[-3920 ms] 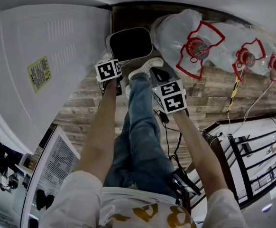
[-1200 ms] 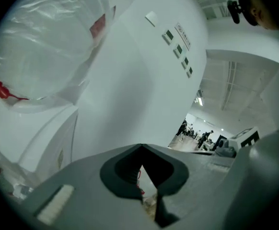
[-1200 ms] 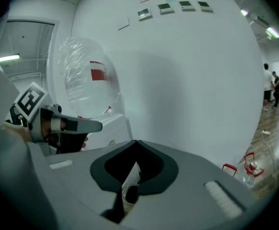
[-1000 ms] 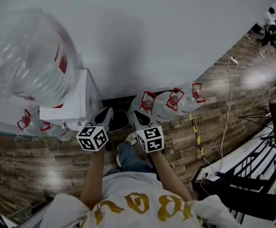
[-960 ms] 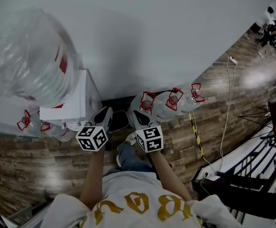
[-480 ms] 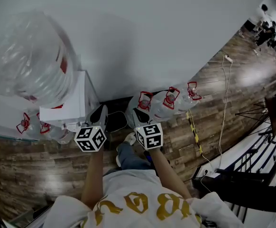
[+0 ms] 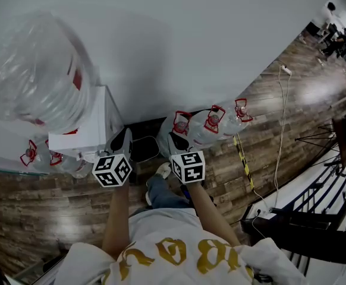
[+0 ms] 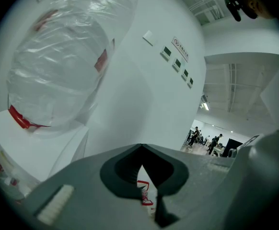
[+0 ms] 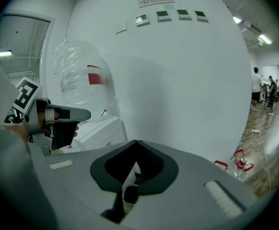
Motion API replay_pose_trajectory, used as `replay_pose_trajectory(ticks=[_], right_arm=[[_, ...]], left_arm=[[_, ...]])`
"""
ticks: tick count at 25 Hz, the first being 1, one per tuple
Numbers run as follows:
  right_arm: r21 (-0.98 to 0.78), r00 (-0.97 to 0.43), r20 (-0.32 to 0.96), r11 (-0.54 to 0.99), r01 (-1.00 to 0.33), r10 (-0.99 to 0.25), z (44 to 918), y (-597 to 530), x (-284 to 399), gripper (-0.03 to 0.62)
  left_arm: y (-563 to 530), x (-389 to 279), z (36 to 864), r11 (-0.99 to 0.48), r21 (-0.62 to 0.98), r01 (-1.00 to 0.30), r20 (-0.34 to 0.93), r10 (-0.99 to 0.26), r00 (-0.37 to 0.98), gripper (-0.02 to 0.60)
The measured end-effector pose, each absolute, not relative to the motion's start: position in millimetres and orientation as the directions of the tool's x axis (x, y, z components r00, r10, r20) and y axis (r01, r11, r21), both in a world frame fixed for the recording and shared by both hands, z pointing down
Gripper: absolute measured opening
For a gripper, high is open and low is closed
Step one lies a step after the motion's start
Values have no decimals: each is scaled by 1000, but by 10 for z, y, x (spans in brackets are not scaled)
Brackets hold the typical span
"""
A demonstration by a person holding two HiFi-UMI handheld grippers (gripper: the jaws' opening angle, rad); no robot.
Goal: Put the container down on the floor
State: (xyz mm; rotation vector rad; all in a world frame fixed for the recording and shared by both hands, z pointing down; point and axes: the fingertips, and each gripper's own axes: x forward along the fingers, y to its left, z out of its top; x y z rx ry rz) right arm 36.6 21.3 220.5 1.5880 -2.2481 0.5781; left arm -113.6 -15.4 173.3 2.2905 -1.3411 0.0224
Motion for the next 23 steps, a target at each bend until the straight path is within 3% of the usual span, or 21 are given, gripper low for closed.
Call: replay_pose_trajectory(ticks=[23], right_arm=[[-177,-335,491,285,-942,-804,2319,34,337,29]], left_arm=[[-302,-1312,1807,-355,378,-855,254,-848,465,2]])
